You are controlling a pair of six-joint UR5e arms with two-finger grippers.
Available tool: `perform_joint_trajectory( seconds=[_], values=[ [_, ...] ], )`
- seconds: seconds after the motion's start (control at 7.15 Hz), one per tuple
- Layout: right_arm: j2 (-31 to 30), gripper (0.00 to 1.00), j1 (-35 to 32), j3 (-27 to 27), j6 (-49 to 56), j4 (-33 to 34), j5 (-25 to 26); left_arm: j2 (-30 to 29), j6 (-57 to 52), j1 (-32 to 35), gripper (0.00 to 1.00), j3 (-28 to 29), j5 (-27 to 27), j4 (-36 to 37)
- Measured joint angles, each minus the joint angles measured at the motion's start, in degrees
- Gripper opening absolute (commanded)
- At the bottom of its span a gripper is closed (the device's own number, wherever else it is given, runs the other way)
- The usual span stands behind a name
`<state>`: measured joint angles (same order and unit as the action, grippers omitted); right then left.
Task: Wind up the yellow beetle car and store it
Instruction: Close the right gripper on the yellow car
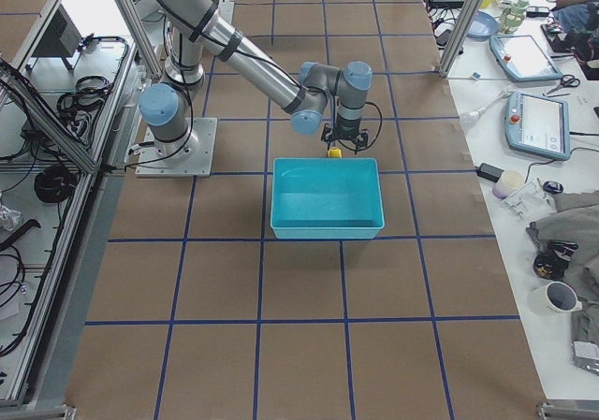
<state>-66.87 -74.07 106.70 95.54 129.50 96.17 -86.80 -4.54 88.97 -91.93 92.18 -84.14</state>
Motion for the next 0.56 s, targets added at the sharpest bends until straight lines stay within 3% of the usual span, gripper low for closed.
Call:
perform_joint_trajectory(
  seconds=[0.14, 0.28, 0.56],
  values=[
    [0.39, 0.94, 0.03, 0.26, -0.02, 0.17, 0.21, 0.05, -0.01, 0.03, 1.0, 0.0, 0.12, -0.02],
    [0.64, 0.7, 0.05, 0.6, -0.04, 0.34, 0.29, 0.03, -0.03, 0.05, 1.0, 0.0, 0.23, 0.0],
    [1.53, 0.01, 0.06, 0.92, 1.12, 1.41, 0.35, 0.07, -0.03, 0.05, 1.0, 0.01, 0.2, 0.04]
  ],
)
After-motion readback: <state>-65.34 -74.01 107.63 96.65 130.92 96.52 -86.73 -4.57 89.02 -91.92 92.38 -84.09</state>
